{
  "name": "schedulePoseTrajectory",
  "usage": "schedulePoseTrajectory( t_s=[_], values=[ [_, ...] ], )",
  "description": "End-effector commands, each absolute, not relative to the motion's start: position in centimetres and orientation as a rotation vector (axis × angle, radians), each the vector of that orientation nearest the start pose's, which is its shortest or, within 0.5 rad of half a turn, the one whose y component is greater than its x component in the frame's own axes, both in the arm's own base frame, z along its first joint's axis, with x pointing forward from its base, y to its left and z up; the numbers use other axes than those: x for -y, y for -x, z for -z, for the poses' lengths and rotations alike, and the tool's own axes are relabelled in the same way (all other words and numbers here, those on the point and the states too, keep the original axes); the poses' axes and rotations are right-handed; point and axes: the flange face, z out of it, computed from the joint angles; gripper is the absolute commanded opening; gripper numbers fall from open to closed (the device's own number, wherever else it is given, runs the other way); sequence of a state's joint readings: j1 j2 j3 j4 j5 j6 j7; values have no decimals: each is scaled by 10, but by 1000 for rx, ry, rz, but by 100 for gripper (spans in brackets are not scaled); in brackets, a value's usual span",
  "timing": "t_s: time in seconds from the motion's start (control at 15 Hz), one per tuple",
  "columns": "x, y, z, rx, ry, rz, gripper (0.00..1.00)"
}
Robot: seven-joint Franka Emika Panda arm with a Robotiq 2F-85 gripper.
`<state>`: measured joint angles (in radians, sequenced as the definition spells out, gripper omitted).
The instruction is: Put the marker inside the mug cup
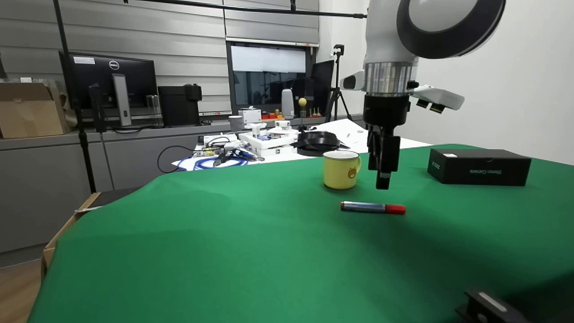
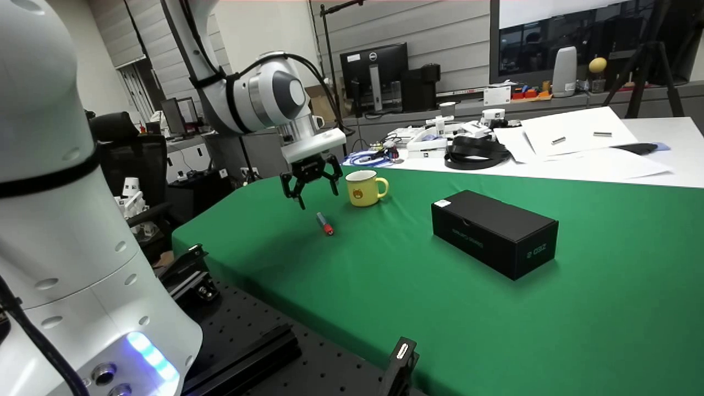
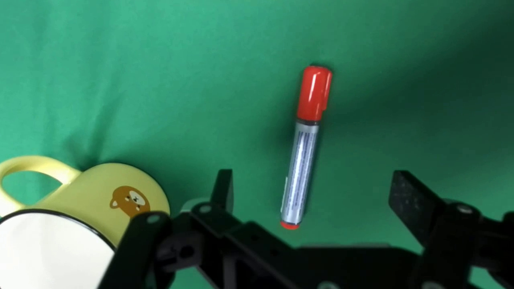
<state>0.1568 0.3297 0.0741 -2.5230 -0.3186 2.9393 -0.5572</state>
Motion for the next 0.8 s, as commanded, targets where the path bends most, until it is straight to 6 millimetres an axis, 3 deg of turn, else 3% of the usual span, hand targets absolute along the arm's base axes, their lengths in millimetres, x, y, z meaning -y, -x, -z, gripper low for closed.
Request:
schedulePoseTrajectory(
  t_s=[0.0,0.73],
  values=[
    [-134,-457,-149,1629,2761,148,100],
    [-150,-463,-117,1666,2729,106,100]
  ],
)
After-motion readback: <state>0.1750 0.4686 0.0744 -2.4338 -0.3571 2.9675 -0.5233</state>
